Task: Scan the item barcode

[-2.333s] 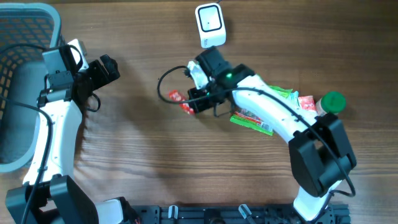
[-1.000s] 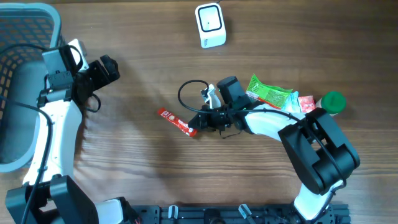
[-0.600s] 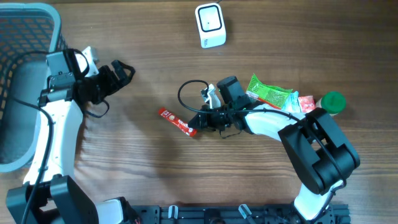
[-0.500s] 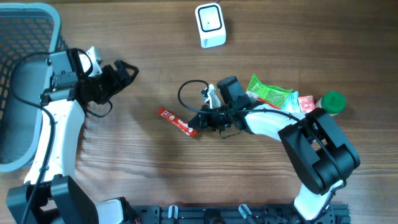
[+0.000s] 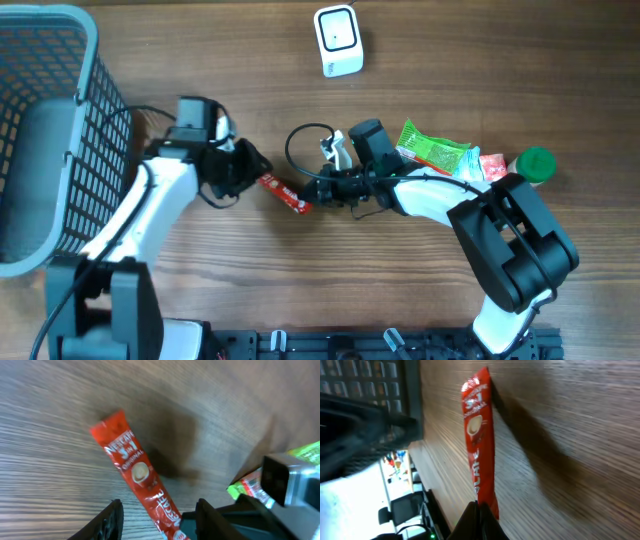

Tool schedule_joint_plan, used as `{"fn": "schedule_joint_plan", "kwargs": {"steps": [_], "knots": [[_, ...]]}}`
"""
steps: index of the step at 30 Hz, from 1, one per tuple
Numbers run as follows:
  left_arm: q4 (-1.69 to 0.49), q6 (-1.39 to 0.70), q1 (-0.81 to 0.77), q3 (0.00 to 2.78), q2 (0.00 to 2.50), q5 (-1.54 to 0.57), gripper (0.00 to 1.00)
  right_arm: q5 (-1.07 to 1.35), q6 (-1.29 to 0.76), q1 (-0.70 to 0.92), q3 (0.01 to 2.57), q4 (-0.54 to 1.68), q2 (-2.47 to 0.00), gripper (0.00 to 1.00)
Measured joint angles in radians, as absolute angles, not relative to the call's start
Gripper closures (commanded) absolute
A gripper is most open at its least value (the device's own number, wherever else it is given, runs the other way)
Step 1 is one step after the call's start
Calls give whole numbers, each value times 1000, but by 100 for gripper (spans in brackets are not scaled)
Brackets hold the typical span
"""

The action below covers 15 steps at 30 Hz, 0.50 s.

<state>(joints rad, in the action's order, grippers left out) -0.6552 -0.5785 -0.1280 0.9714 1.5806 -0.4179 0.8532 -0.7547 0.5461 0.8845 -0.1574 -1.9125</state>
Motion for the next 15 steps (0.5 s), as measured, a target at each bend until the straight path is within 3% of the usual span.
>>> {"fn": "schedule_joint_plan", "kwargs": {"steps": [15], "knots": [[-692, -627, -152, 971, 1632, -411, 51, 890, -875, 546, 884, -281, -1913, 96]]}}
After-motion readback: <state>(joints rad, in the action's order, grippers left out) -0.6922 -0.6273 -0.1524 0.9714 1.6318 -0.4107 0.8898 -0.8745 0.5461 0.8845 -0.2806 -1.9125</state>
